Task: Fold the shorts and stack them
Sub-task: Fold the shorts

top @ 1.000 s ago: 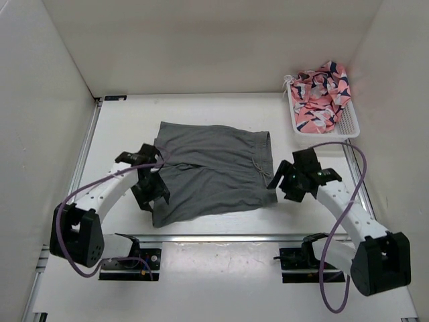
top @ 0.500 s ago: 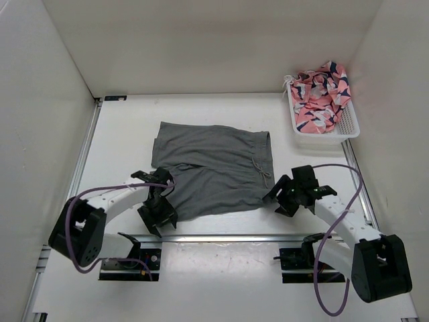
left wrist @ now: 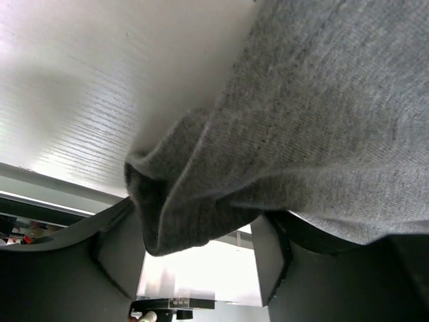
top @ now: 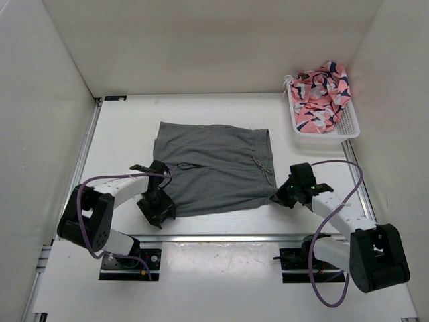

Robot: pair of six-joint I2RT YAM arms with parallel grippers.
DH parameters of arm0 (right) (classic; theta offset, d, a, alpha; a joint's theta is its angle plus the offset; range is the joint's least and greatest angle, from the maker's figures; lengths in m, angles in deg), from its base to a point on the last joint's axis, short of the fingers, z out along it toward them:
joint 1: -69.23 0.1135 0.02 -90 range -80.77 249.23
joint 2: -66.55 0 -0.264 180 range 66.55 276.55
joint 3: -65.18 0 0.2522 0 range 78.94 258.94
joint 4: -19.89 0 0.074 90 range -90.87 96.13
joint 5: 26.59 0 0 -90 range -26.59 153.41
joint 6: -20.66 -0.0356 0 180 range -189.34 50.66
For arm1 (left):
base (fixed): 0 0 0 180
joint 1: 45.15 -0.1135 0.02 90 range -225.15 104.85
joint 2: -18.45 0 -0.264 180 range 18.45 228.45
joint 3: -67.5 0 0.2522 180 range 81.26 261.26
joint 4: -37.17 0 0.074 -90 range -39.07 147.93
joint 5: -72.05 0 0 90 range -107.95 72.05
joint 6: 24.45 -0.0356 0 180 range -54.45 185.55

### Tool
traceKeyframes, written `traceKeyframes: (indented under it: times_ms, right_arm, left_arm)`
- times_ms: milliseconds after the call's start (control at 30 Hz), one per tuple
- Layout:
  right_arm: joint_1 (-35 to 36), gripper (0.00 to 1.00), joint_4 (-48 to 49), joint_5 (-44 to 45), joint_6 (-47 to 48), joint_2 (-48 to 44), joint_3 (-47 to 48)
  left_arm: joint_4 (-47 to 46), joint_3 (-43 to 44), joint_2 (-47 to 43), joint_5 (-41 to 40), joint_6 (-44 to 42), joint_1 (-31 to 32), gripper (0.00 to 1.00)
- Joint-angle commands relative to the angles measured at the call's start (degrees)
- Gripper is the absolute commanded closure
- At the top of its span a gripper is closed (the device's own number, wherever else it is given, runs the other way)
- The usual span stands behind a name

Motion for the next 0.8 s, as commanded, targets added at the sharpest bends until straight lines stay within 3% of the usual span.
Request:
traceKeyframes:
  times_ms: [0,267,367,500,567,767]
  right_arm:
    - [-0.21,1.00,-1.62,3.25,-1.00,-1.61,0.23]
    - [-0.21,1.00,-2.77,3.25,-1.00,-2.14,0.23]
    - [-0.21,1.00,-2.24,2.72,-0.48,-2.14,0.85]
    - [-0.21,1.00,-2.24,2.20,-0.48,-2.14,0.85]
    - [-0.21,1.00,-2.24,2.20,-0.48,-2.14,0.85]
    - [-0.21,1.00,-2.24,1.67,0.05,-2.14,0.85]
  left_arm:
    - [-0.81,0.97,0.65,-3.85,-0.89,-0.92,0.32]
    - [7.70,2.64,-11.73,-8.06,5.43,-0.93,0.46]
    - [8.34,2.64,-16.31,-8.68,7.37,-0.93,0.46]
    - [6.06,0.97,-16.85,-7.46,7.55,-0.93,0.28]
    - [4.56,-0.26,-15.45,-6.14,7.55,-0.93,0.28]
    - [2.98,-4.21,-12.01,-6.13,8.78,0.30,0.40]
